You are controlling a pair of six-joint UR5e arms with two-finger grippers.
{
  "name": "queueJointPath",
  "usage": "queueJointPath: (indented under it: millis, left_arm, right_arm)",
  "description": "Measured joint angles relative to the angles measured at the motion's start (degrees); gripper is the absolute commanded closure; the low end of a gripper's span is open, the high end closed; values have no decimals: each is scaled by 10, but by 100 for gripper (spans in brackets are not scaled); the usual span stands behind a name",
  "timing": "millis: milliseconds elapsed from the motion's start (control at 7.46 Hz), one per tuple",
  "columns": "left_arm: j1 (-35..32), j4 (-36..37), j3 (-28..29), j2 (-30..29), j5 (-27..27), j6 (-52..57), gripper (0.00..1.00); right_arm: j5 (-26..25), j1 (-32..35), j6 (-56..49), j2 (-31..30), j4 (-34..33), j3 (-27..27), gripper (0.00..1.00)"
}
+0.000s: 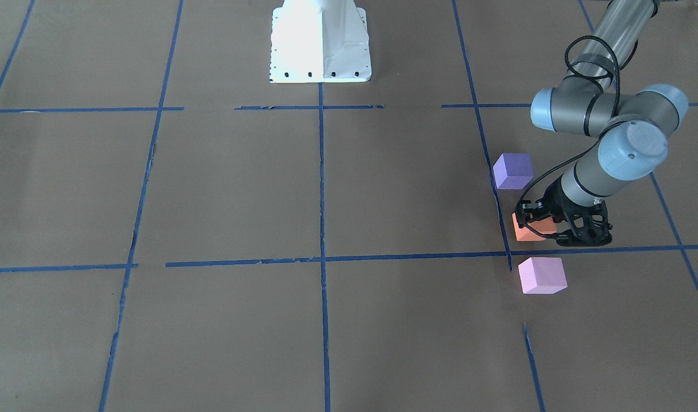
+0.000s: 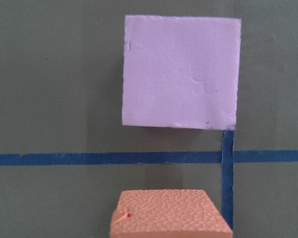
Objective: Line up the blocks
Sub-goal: 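Lower the orange cube between the pink and purple cubes, aligning it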
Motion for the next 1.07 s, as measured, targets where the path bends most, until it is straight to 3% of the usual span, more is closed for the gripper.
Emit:
queueJointPath:
  millis: [134, 1072]
  left_arm:
    - [2, -1, 0, 0, 0, -1, 69]
    - [6, -8, 9, -1, -12, -2, 61]
  right_arm:
    - [0, 0, 0, 0, 0, 0, 0]
    - [0, 0, 0, 0, 0, 0, 0]
